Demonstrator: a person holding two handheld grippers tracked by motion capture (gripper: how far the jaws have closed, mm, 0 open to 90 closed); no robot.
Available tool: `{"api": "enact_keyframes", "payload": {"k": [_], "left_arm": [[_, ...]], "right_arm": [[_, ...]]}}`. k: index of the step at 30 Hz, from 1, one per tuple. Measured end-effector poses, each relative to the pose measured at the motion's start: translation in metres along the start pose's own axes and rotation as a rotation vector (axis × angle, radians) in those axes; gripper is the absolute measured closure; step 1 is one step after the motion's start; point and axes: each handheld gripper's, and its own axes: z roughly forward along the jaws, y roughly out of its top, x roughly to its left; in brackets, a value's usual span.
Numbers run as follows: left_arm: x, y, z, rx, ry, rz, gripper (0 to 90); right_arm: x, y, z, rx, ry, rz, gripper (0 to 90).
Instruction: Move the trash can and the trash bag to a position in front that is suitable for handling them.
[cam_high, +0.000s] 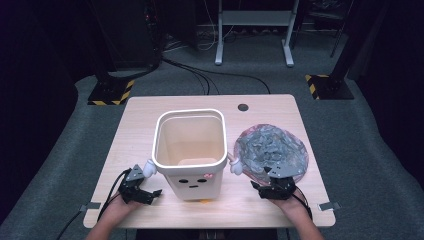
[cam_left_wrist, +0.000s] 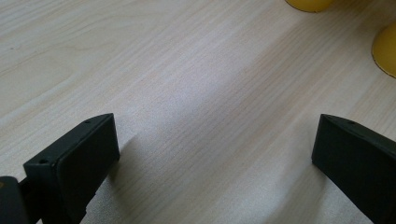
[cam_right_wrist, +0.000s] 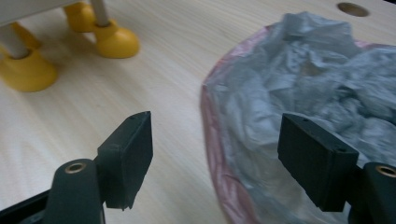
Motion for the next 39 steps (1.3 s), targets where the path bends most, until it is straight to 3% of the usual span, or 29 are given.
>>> {"api": "enact_keyframes", "payload": {"k": [8, 12, 16, 26, 33, 37, 39], "left_arm": [[0.000, 0.000, 0.000, 0.000, -0.001, 0.001, 0.2], [0.000, 0.000, 0.000, 0.000, -0.001, 0.000, 0.2], [0.000, 0.000, 0.000, 0.001, -0.001, 0.002, 0.2], [0.000, 0.000, 0.000, 0.001, -0.001, 0.002, 0.2], [0.000, 0.000, 0.000, 0.000, -0.001, 0.003, 0.1], [0.000, 0.000, 0.000, 0.000, -0.001, 0.002, 0.2], [0.000, 0.000, 0.000, 0.000, -0.002, 0.002, 0.2]], "right_arm": [[-0.022, -0.007, -0.006, -0.008, -0.085, 0.088, 24.9], [-0.032, -0.013, -0.005, 0.022, -0.122, 0.132, 25.4], [-0.038, -0.017, -0.003, 0.057, -0.137, 0.147, 26.9], [-0.037, -0.020, 0.004, 0.147, -0.087, 0.145, 30.8], [-0.034, -0.019, 0.000, 0.151, -0.020, 0.183, 36.3], [-0.028, -0.017, 0.001, 0.174, 0.001, 0.172, 36.4], [-0.022, -0.015, 0.000, 0.187, 0.020, 0.142, 36.2]]}}
